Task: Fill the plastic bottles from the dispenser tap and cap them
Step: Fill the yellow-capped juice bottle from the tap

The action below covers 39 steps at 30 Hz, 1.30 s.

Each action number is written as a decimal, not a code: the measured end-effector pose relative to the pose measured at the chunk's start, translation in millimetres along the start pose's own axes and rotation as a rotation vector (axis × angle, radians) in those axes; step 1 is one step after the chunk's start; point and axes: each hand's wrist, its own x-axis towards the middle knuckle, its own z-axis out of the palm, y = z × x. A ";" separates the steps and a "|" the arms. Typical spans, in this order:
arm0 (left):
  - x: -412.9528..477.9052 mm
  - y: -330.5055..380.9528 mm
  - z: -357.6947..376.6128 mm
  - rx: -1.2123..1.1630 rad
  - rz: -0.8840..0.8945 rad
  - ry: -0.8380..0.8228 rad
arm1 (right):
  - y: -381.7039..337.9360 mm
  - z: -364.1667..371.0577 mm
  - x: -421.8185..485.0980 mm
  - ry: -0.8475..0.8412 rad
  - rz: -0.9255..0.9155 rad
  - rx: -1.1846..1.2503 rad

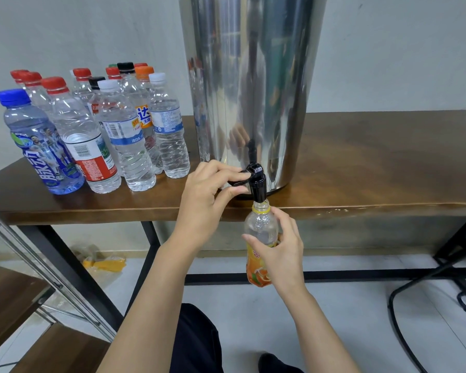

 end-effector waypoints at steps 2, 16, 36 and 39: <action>1.5 -1.6 -1.3 -0.018 -0.006 -0.024 | -0.7 0.2 0.2 -0.005 0.001 -0.006; 48.9 25.9 4.5 0.137 -0.134 -0.100 | -6.0 -3.0 0.9 -0.030 0.043 -0.027; 8.7 -70.9 5.5 0.592 -0.596 -0.224 | -8.2 -7.6 -0.6 -0.079 0.054 -0.025; 4.4 -67.1 4.2 0.425 -0.641 -0.145 | -7.6 -7.7 -2.7 -0.082 0.051 -0.035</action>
